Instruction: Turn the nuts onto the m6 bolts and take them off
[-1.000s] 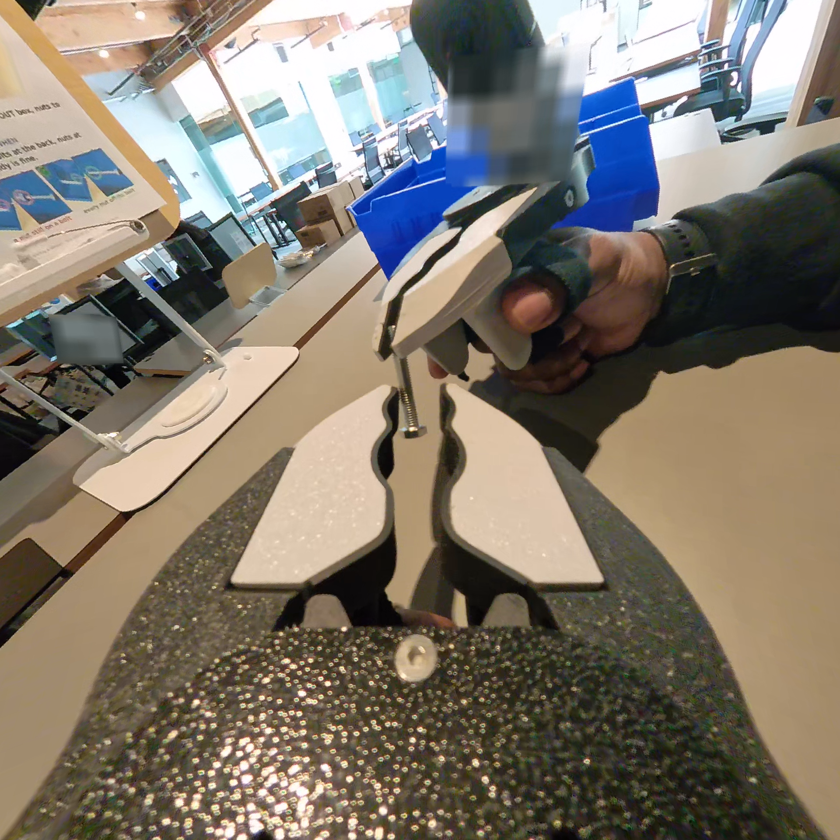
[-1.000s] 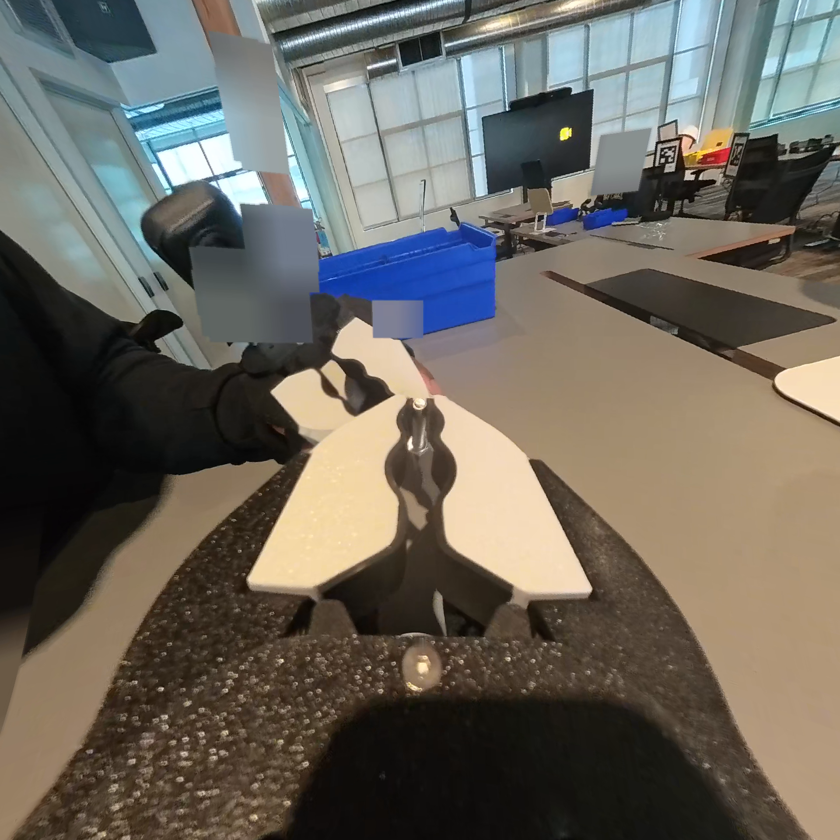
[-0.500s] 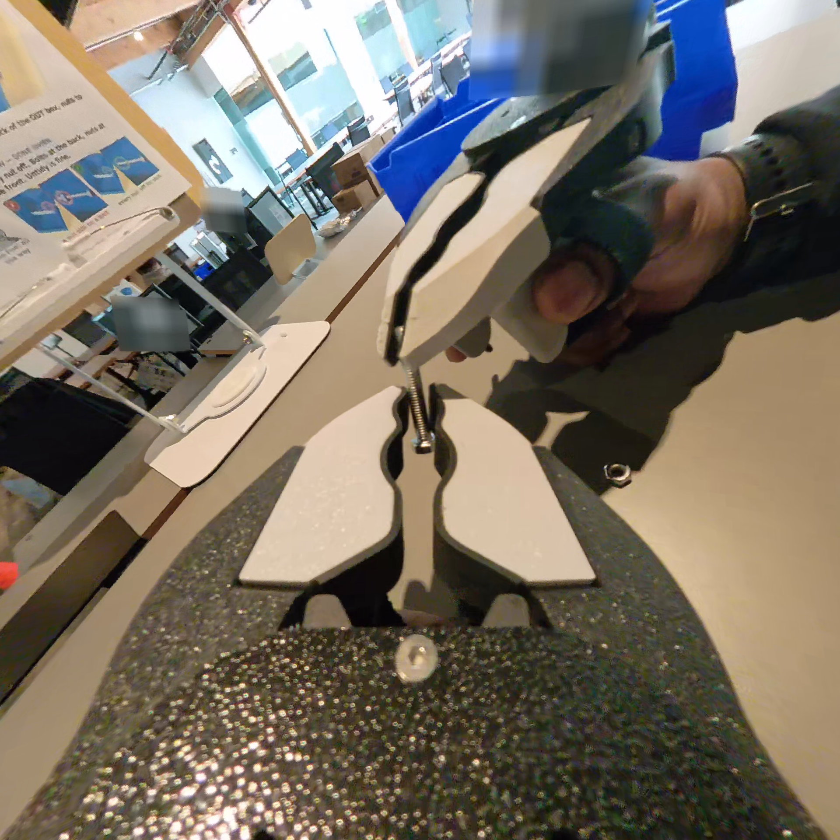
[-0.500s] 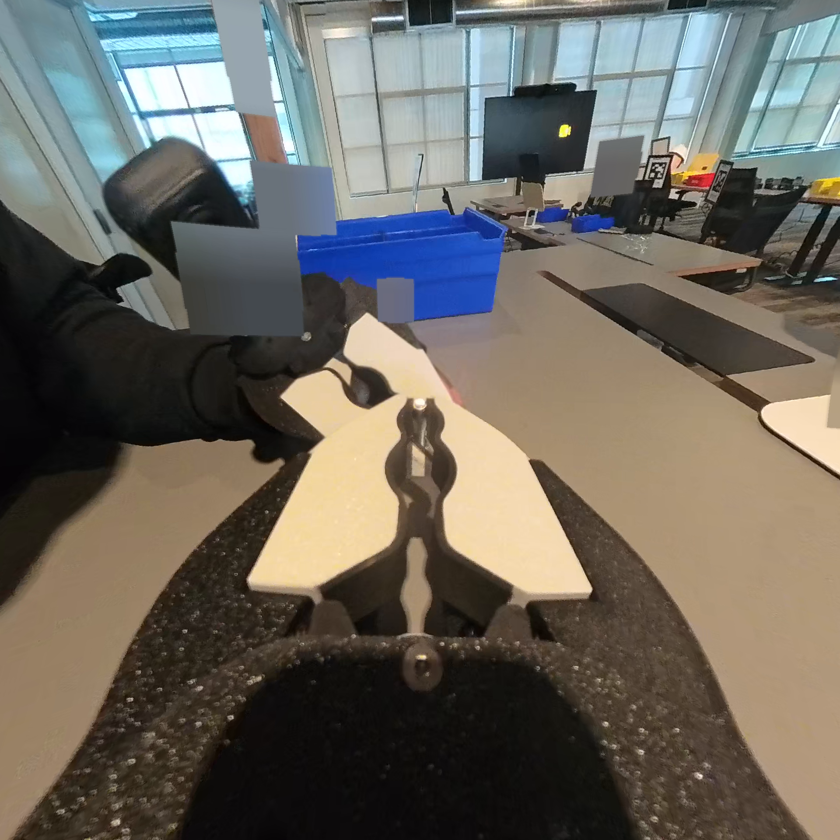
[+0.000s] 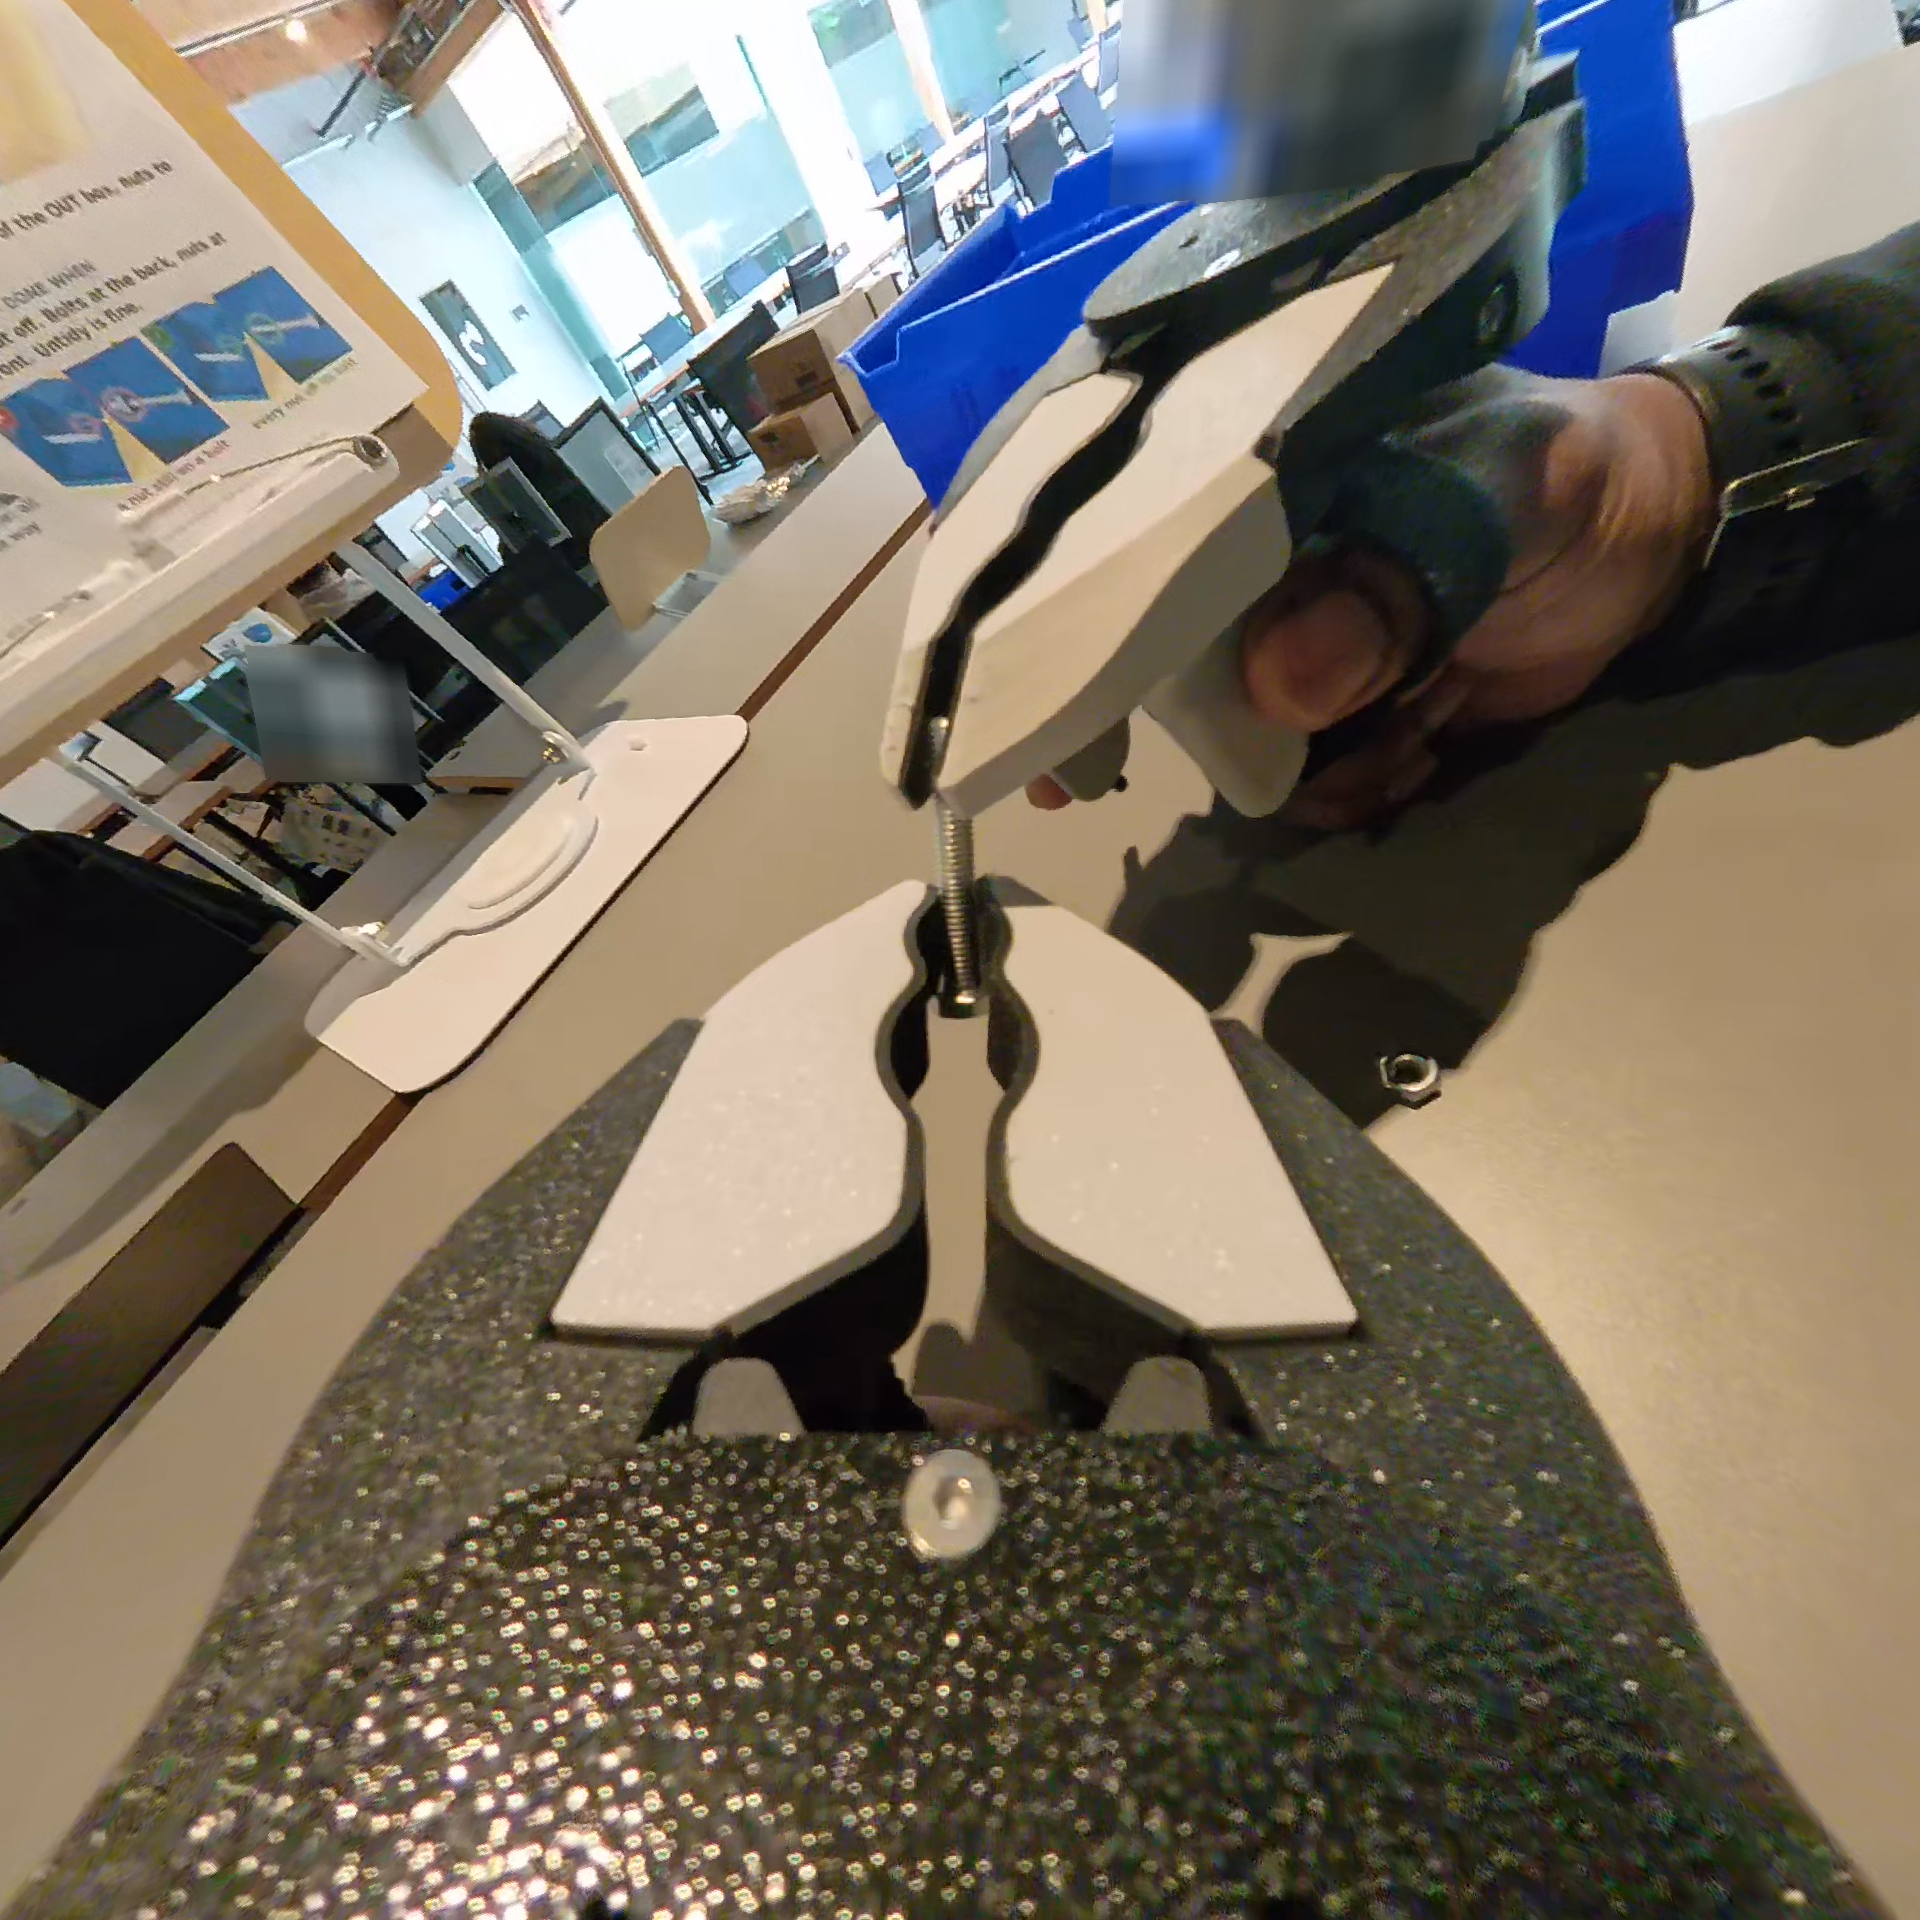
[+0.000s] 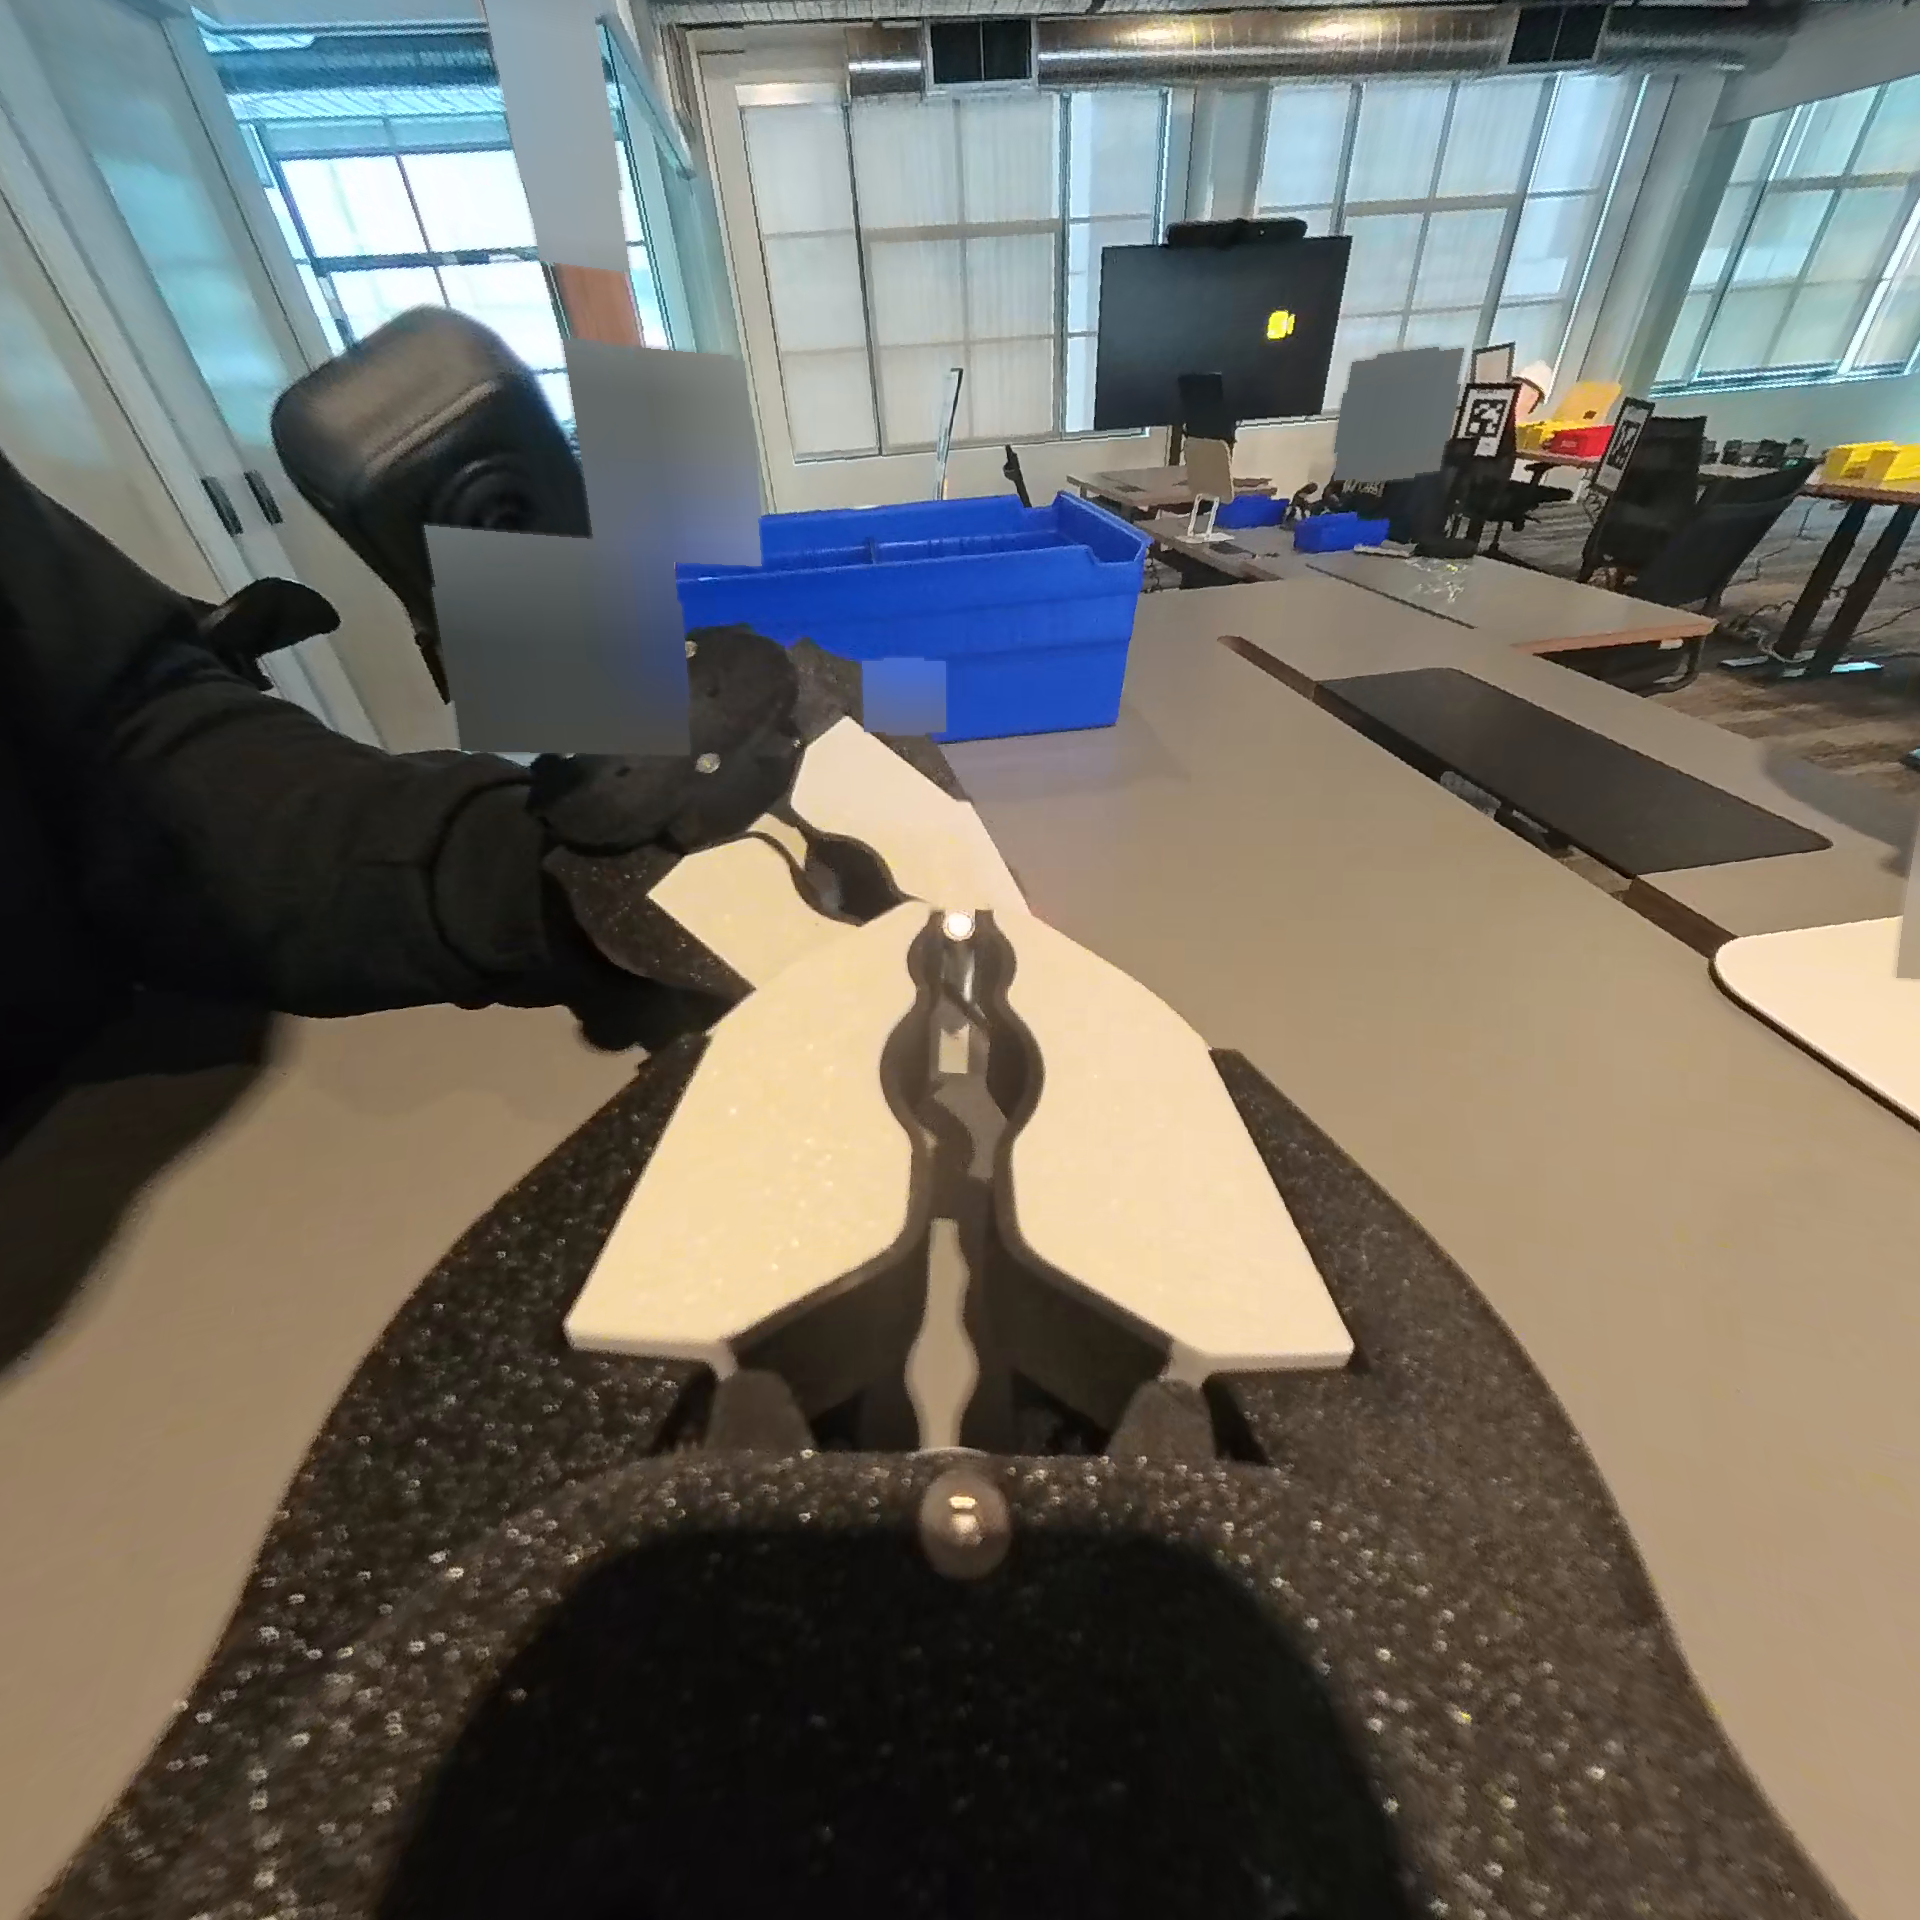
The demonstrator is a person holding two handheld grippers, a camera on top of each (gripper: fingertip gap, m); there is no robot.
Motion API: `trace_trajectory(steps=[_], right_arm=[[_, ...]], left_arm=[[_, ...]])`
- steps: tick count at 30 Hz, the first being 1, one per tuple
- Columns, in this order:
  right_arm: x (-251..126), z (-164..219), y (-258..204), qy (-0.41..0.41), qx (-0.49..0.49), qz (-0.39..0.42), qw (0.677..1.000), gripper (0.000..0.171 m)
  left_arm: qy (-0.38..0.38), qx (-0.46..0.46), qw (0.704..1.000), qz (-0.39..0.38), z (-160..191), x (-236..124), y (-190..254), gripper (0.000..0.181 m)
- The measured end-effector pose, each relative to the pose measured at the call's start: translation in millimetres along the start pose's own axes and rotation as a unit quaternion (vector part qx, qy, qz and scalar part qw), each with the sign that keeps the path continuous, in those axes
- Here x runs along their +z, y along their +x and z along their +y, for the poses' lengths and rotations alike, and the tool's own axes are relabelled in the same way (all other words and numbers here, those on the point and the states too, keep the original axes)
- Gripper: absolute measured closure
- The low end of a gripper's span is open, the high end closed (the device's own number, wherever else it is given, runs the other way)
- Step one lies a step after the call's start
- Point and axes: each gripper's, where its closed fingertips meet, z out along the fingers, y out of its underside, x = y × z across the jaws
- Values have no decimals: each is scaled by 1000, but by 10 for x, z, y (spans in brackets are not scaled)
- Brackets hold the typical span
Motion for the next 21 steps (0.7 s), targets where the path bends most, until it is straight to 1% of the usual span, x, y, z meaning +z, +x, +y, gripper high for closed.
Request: trace_trajectory(steps=[1, 8, 11, 15, 17, 18, 19, 21], right_arm=[[2, 2, 0, -1, 0, 0, 1000, 166], [3, -15, -9, 12, -1, -3, 1000, 166], [3, -17, 5, 16, -3, 3, 1000, 165], [-60, -28, 96, 21, 10, 21, 1000, 140], [-114, 19, 129, 2, 8, 24, 1000, 127], [-144, 63, 119, -15, 3, 18, 1000, 122], [-172, 117, 81, -38, -6, 4, 999, 122], [-218, 275, -78, -103, -26, -42, 993, 131]], left_arm=[[-2, -7, 1000, 4, 4, -1, 2, 176], [2, -8, 1000, -1, -16, -8, -10, 177], [2, 8, 1000, -19, -10, -13, -50, 177], [-9, 30, 998, -61, 41, -58, -212, 177], [-25, 47, 995, -80, 118, -94, -315, 177], [-34, 56, 994, -89, 167, -116, -369, 177], [-44, 65, 992, -97, 217, -138, -420, 177], [-60, 72, 990, -104, 309, -177, -508, 177]])
